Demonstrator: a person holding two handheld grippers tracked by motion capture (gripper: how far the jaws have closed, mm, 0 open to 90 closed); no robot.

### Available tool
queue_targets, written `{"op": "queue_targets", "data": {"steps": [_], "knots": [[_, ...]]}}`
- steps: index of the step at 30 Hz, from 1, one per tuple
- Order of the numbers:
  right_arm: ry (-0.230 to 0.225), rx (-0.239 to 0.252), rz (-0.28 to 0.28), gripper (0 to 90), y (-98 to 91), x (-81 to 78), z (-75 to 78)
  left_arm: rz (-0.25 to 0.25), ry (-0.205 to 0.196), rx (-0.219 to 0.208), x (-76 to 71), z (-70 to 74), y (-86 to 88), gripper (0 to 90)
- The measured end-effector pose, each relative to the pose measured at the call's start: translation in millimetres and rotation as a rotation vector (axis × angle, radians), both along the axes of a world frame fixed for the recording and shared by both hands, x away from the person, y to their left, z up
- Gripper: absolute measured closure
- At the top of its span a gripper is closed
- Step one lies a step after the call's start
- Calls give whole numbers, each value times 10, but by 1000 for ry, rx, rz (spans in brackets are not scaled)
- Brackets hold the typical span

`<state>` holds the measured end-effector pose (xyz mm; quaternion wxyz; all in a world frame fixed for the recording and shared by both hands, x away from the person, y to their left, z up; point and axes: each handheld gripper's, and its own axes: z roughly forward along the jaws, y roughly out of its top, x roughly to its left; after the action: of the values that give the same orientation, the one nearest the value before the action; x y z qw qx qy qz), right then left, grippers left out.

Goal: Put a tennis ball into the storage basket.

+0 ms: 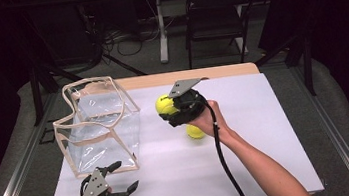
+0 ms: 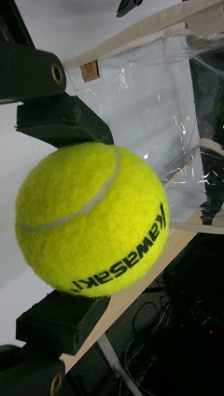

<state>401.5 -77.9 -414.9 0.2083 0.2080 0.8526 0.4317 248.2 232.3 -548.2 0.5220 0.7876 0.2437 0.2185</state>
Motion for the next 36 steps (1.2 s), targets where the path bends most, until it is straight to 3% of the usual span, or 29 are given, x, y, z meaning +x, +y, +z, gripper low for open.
{"op": "queue_targets", "data": {"steps": [36], "knots": [[-30,-19,37,264,297,112,297,1,-1,-2,10,-6,3,160]]}}
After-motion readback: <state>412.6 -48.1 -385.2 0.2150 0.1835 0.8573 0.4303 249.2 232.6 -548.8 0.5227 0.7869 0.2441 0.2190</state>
